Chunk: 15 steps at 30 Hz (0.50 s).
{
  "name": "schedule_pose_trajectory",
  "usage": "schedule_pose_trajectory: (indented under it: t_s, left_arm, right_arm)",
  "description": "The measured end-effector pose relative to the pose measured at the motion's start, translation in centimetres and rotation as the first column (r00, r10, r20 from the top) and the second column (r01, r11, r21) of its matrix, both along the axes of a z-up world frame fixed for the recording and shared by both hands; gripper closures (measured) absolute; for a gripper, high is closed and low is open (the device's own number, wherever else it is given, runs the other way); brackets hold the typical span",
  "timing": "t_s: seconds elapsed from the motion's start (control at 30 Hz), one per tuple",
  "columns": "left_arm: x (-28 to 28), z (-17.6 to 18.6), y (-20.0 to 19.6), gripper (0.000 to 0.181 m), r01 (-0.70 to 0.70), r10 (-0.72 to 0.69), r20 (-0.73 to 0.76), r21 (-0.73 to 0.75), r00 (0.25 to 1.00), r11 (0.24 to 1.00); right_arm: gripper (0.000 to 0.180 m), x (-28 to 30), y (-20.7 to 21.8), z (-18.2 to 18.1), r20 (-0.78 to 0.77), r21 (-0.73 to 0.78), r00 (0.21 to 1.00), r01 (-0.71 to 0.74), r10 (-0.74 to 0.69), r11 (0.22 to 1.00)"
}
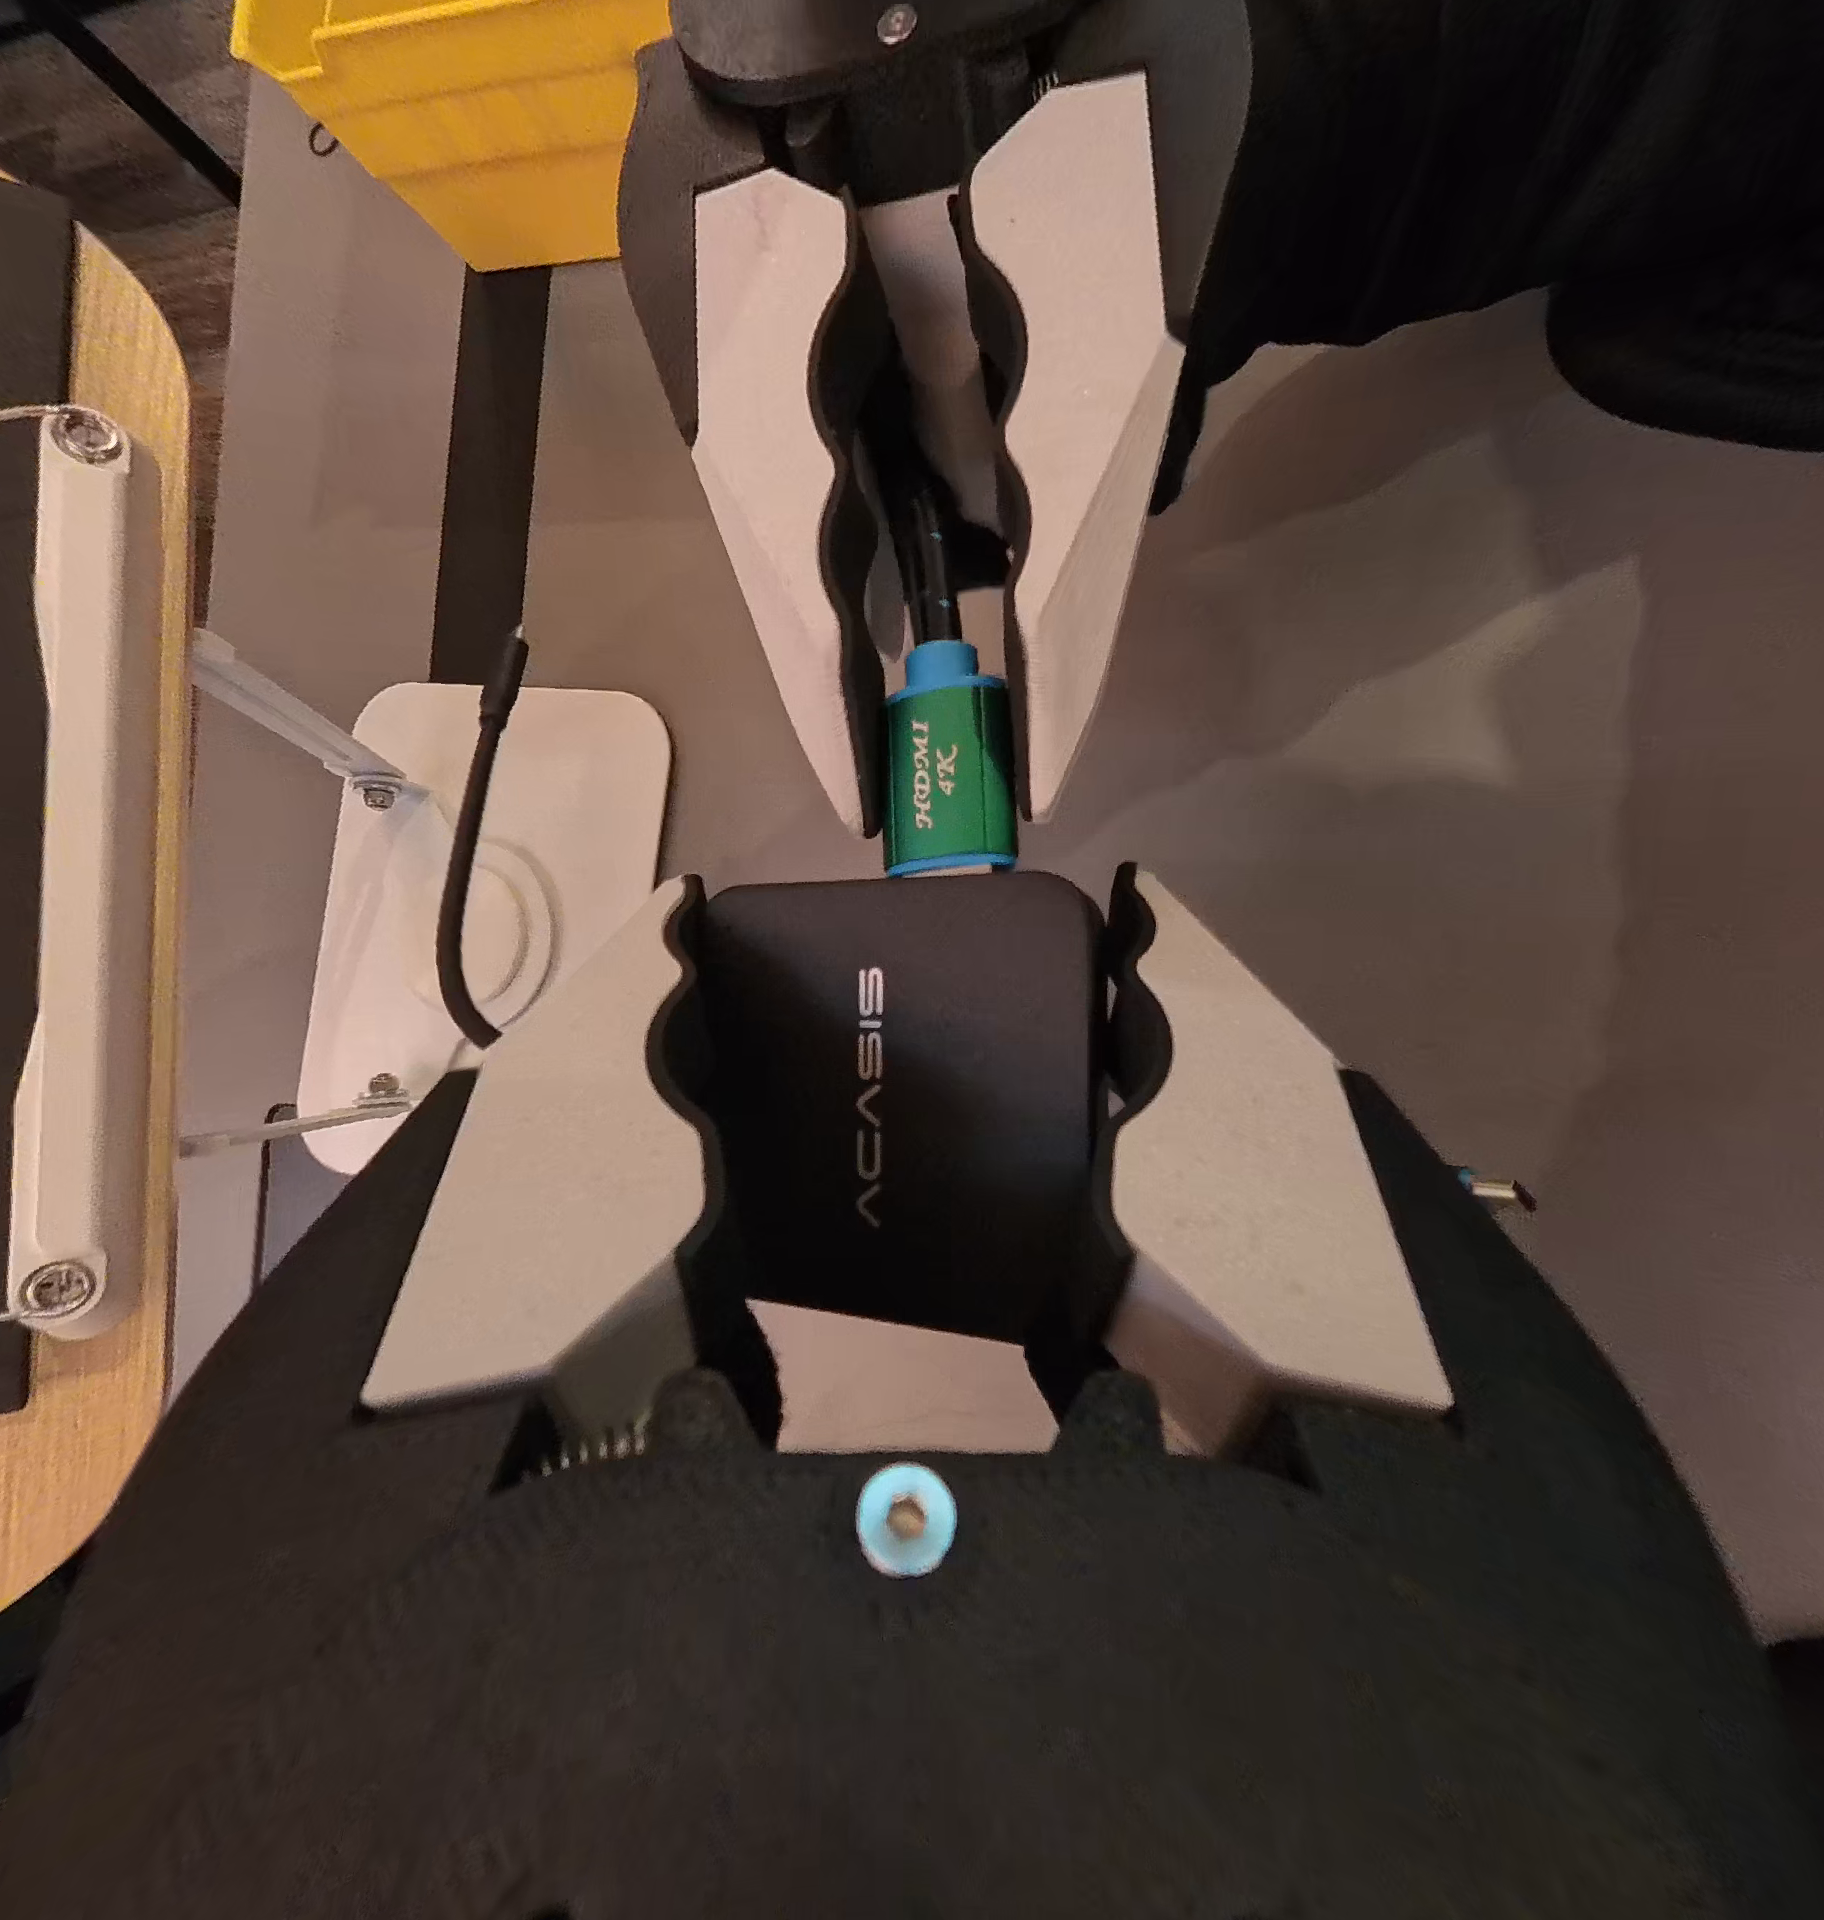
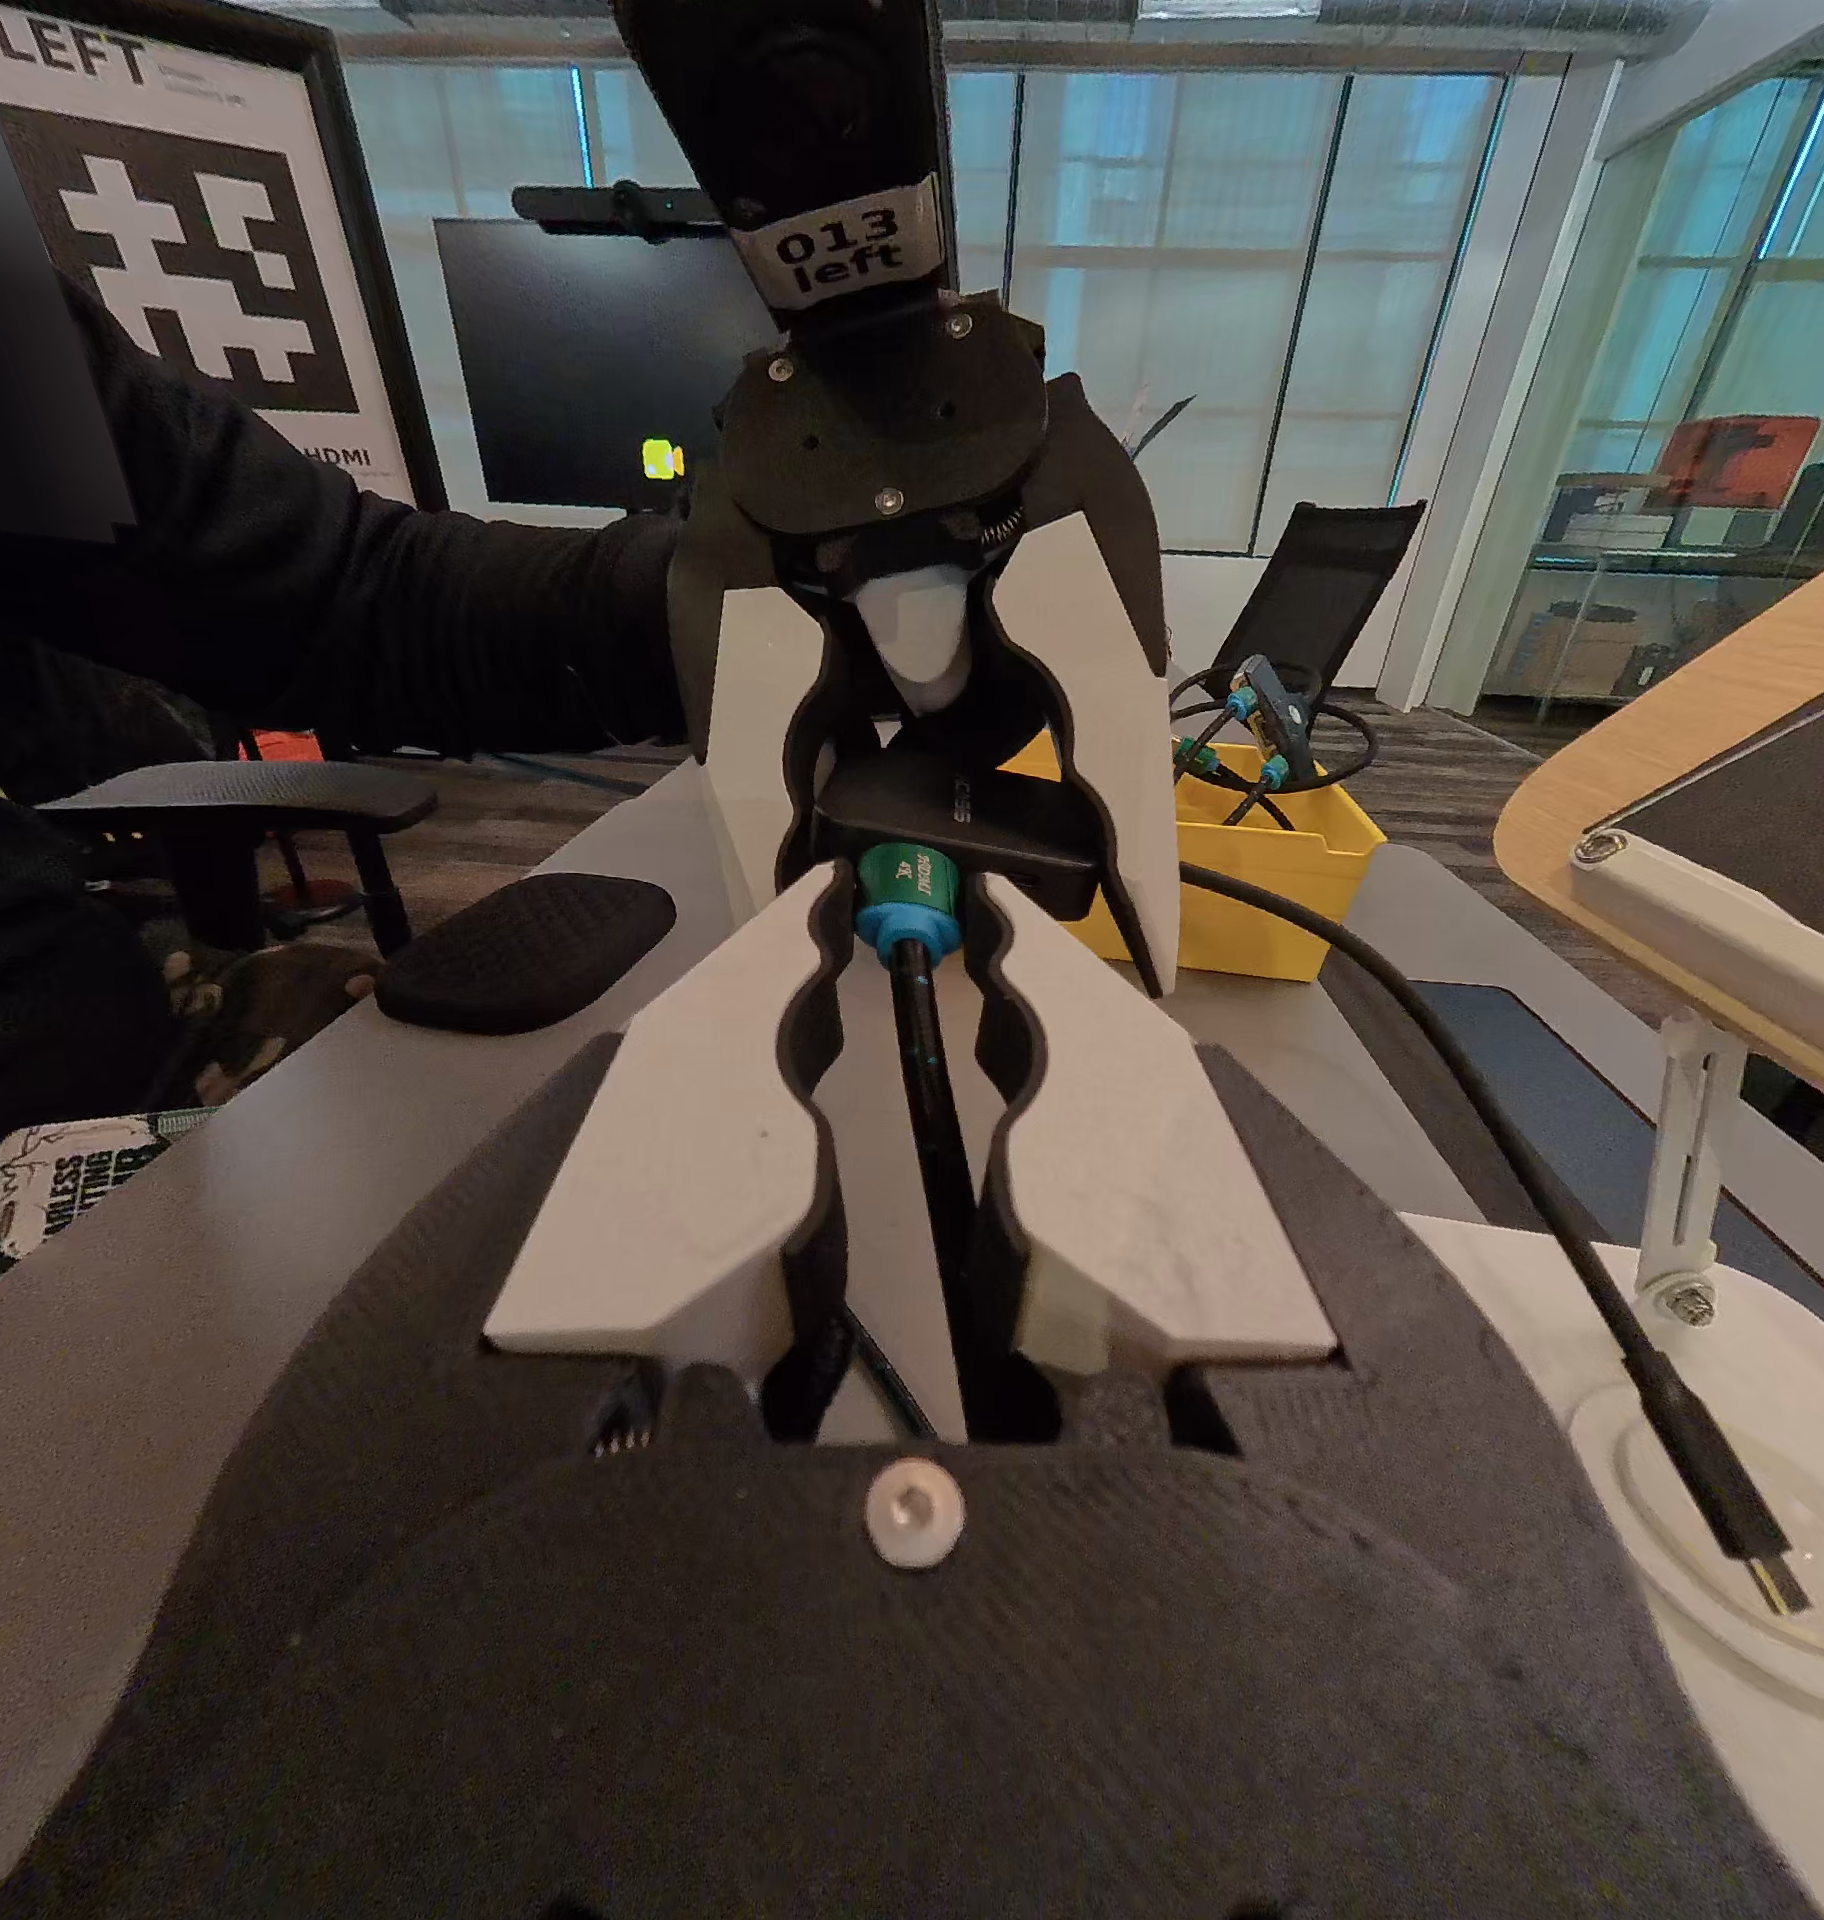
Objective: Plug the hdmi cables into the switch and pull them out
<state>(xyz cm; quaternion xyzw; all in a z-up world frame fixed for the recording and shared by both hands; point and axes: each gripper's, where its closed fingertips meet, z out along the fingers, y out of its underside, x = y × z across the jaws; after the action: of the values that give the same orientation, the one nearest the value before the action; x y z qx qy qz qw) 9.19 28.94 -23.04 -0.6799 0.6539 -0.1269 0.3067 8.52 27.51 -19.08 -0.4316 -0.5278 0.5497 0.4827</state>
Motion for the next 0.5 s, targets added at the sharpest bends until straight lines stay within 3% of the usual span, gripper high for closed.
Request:
schedule_pose_trajectory:
  t_s: [0.3, 0.5]
  left_arm:
    - [-0.58, -0.40, 0.89, 0.105, -0.072, 0.072, 0.006, -0.043, 0.997, 0.996]
    - [-0.36, -0.40, 0.05, 0.105, -0.035, 0.035, -0.005, -0.041, 0.999, 0.999]
  right_arm:
    - [0.161, -0.42, 0.85, -0.27, 0.108, 0.057, 0.987, 0.111, -0.117, 0.992]
    - [0.161, -0.10, 0.11, -0.35, 0.127, 0.061, 0.990, 0.049, -0.056, 0.997]
